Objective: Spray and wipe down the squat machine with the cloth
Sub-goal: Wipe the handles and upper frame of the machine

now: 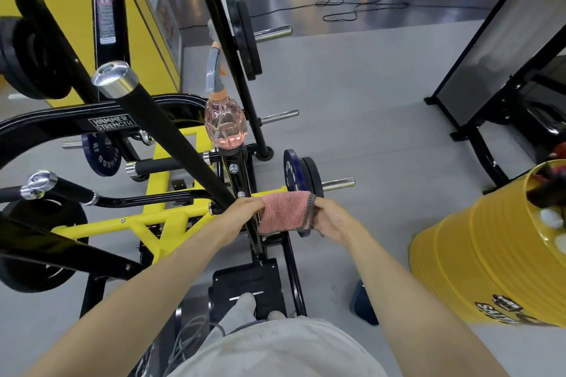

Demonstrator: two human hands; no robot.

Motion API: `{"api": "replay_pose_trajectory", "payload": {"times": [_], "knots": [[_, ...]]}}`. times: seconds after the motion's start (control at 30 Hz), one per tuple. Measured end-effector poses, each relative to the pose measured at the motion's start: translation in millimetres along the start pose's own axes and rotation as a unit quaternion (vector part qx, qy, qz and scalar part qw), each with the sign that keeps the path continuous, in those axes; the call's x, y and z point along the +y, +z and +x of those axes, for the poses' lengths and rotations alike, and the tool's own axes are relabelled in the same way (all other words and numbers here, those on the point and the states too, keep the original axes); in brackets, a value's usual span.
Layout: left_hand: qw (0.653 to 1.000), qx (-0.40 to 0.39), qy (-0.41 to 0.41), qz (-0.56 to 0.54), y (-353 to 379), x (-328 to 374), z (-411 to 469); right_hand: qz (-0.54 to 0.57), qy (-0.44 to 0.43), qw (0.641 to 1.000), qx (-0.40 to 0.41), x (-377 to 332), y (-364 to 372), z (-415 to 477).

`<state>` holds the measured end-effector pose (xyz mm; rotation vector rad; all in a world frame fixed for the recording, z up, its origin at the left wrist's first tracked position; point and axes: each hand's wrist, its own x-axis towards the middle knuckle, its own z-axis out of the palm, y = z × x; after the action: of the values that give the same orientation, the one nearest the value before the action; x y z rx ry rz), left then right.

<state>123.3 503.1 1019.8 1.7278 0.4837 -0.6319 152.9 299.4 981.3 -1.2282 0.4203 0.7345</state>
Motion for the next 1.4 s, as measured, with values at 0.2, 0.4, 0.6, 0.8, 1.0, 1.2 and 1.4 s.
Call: {"api": "replay_pose_trajectory", "payload": {"times": [0.2, 0.4, 0.6, 0.8, 1.0, 1.2, 1.4], "knots": [[0.995, 0.039, 0.02, -0.087, 15.0, 6.6, -1.0, -0.042, 0.058, 0.983, 0.168, 10.0, -0.9, 5.9], [0.997, 0.031, -0.001, -0.074, 31.3, 5.9, -2.8, 0.049, 0.07, 0.996, -0.008, 25.9, 21.3, -4.6], [0.989, -0.017, 0.009, -0.149, 35.1, 0.7, -2.3, 0.093, 0.059, 0.994, -0.017, 37.0, 25.6, 0.8], [0.99, -0.061, 0.109, 0.058, 13.3, -10.2, 2.1, 0.057, 0.052, 0.993, 0.091, 36.5, 8.2, 10.7], [0.899, 0.014, 0.257, 0.354, 2.1, -9.3, 10.3, -0.07, 0.004, 0.995, 0.064, 38.7, 8.0, 13.4], [0.936, 0.003, 0.259, 0.24, -2.4, -8.0, 14.9, -0.153, 0.045, 0.985, 0.063, 27.3, 25.1, -5.3], [0.99, -0.016, 0.138, -0.002, -5.6, -5.3, 6.1, -0.073, 0.105, 0.99, 0.055, 33.3, 15.3, -2.3]]}}
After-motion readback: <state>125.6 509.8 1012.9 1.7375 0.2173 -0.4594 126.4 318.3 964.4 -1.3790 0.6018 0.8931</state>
